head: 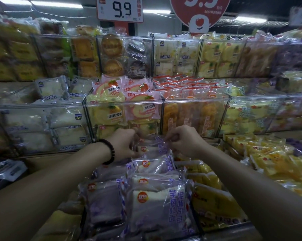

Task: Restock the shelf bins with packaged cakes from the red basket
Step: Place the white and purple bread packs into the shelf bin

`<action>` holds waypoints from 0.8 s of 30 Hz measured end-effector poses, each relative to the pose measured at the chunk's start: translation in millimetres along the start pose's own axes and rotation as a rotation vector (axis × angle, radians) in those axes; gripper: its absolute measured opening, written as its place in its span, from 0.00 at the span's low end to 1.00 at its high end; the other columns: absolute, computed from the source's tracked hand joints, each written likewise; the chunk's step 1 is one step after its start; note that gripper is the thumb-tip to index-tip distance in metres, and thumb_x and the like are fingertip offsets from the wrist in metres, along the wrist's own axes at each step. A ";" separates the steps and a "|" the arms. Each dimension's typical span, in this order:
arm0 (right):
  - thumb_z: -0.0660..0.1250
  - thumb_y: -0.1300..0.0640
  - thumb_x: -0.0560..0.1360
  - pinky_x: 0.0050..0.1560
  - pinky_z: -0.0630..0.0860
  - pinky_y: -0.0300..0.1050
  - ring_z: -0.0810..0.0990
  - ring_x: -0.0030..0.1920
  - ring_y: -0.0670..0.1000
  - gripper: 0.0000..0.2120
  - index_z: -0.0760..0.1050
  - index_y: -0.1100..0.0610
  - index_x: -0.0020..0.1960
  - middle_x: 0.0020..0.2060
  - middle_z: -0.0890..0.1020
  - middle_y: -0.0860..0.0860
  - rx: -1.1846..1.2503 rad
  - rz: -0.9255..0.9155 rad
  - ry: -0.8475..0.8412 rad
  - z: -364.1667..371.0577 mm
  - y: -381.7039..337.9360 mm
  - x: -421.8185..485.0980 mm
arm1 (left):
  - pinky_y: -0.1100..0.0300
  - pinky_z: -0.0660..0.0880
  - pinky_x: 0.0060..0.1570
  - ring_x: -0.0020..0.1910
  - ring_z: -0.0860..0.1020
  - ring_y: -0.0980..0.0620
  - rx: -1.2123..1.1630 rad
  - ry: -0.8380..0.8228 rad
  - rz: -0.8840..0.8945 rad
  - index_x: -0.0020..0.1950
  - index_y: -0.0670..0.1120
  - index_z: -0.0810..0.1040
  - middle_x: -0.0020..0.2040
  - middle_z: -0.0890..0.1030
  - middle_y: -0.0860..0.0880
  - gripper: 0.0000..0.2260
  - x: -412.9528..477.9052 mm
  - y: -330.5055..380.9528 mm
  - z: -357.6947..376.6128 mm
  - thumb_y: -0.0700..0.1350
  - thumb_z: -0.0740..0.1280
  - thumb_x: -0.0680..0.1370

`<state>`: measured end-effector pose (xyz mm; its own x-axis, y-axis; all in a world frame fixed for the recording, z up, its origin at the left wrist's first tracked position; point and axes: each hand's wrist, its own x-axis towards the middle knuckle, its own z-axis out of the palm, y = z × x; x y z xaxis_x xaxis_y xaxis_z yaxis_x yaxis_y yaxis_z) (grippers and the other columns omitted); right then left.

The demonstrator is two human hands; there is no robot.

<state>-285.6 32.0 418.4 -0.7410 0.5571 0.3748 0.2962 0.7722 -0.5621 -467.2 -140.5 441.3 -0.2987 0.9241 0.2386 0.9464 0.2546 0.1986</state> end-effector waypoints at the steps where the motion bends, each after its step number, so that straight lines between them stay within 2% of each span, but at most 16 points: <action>1: 0.73 0.60 0.79 0.38 0.80 0.35 0.85 0.41 0.44 0.06 0.84 0.52 0.55 0.46 0.85 0.46 0.047 0.016 0.019 -5.1 -2.7 -2.1 | 0.66 0.75 0.39 0.42 0.78 0.60 -0.052 0.022 -0.001 0.65 0.55 0.74 0.43 0.79 0.58 0.26 -1.5 -3.9 -5.6 0.54 0.80 0.71; 2: 0.72 0.57 0.80 0.40 0.80 0.36 0.85 0.43 0.44 0.05 0.84 0.51 0.55 0.46 0.85 0.46 0.027 0.001 0.051 -12.2 -6.3 -4.2 | 0.63 0.78 0.43 0.43 0.80 0.60 -0.095 0.057 0.006 0.62 0.56 0.75 0.43 0.82 0.57 0.24 -4.1 -6.6 -13.6 0.54 0.80 0.71; 4: 0.72 0.52 0.80 0.44 0.78 0.38 0.83 0.46 0.45 0.03 0.84 0.49 0.52 0.46 0.85 0.45 -0.023 -0.047 0.044 -26.3 -14.8 -8.5 | 0.61 0.78 0.45 0.44 0.81 0.58 -0.136 0.127 0.060 0.54 0.54 0.80 0.44 0.83 0.56 0.13 -11.4 -10.0 -31.3 0.53 0.79 0.73; 6: 0.71 0.49 0.80 0.46 0.80 0.44 0.84 0.46 0.46 0.04 0.84 0.48 0.51 0.45 0.86 0.45 0.004 -0.063 -0.104 -35.5 -22.9 -13.0 | 0.61 0.78 0.44 0.43 0.81 0.60 -0.164 0.088 0.117 0.48 0.56 0.84 0.44 0.84 0.56 0.05 -21.1 -7.3 -47.0 0.53 0.76 0.76; 7: 0.70 0.49 0.80 0.48 0.81 0.45 0.84 0.46 0.47 0.06 0.85 0.48 0.53 0.46 0.86 0.46 0.006 -0.056 -0.203 -36.8 -27.3 -15.9 | 0.61 0.80 0.45 0.44 0.81 0.61 -0.198 -0.002 0.133 0.49 0.57 0.85 0.45 0.85 0.56 0.04 -25.9 -4.9 -51.6 0.54 0.74 0.77; 9: 0.68 0.50 0.81 0.50 0.82 0.49 0.84 0.49 0.49 0.09 0.84 0.50 0.58 0.49 0.86 0.47 -0.049 -0.050 -0.378 -32.5 -33.5 -22.6 | 0.57 0.83 0.49 0.47 0.84 0.58 -0.295 -0.241 0.134 0.56 0.55 0.85 0.50 0.87 0.55 0.07 -34.9 1.9 -54.8 0.52 0.72 0.79; 11: 0.69 0.50 0.81 0.50 0.80 0.47 0.83 0.50 0.48 0.12 0.84 0.50 0.62 0.51 0.85 0.46 -0.090 -0.079 -0.471 -26.2 -35.8 -29.1 | 0.55 0.84 0.49 0.50 0.85 0.56 -0.315 -0.381 0.119 0.64 0.54 0.82 0.56 0.86 0.54 0.12 -40.8 6.1 -52.5 0.47 0.71 0.81; 14: 0.74 0.46 0.77 0.50 0.81 0.49 0.83 0.48 0.48 0.13 0.84 0.47 0.60 0.50 0.84 0.50 -0.045 -0.092 -0.497 -25.0 -32.3 -36.2 | 0.61 0.82 0.44 0.46 0.83 0.62 -0.218 -0.401 0.137 0.69 0.55 0.78 0.59 0.83 0.57 0.19 -45.0 7.1 -48.4 0.42 0.73 0.79; 16: 0.77 0.43 0.74 0.48 0.79 0.51 0.81 0.44 0.50 0.10 0.85 0.44 0.53 0.46 0.83 0.55 -0.045 -0.084 -0.520 -28.9 -28.9 -37.8 | 0.65 0.80 0.44 0.44 0.82 0.66 -0.108 -0.425 0.135 0.71 0.57 0.75 0.57 0.82 0.61 0.25 -47.8 7.1 -48.3 0.44 0.76 0.76; 19: 0.77 0.45 0.75 0.43 0.78 0.48 0.79 0.40 0.48 0.09 0.83 0.49 0.49 0.44 0.83 0.53 -0.105 -0.088 -0.537 -35.5 -28.9 -39.0 | 0.69 0.77 0.43 0.43 0.80 0.67 -0.030 -0.447 0.096 0.72 0.59 0.71 0.56 0.80 0.62 0.29 -53.2 8.7 -52.6 0.48 0.78 0.74; 22: 0.75 0.49 0.77 0.42 0.81 0.48 0.82 0.42 0.52 0.09 0.82 0.53 0.52 0.47 0.84 0.56 -0.062 -0.074 -0.546 -42.9 -28.7 -39.1 | 0.62 0.78 0.54 0.52 0.79 0.60 0.121 -0.399 0.077 0.75 0.58 0.70 0.57 0.79 0.59 0.27 -54.1 12.0 -49.2 0.53 0.73 0.78; 24: 0.74 0.50 0.79 0.42 0.82 0.47 0.84 0.41 0.52 0.07 0.82 0.53 0.52 0.45 0.85 0.55 0.012 -0.052 -0.479 -47.0 -27.3 -40.2 | 0.59 0.77 0.55 0.53 0.79 0.55 0.183 -0.396 0.076 0.75 0.55 0.73 0.55 0.81 0.55 0.21 -54.3 11.8 -41.9 0.52 0.68 0.81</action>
<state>-235.5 3.0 453.3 -0.9499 0.3119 0.0224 0.2462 0.7901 -0.5613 -444.9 -199.6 470.5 -0.1914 0.9709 -0.1439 0.9806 0.1955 0.0150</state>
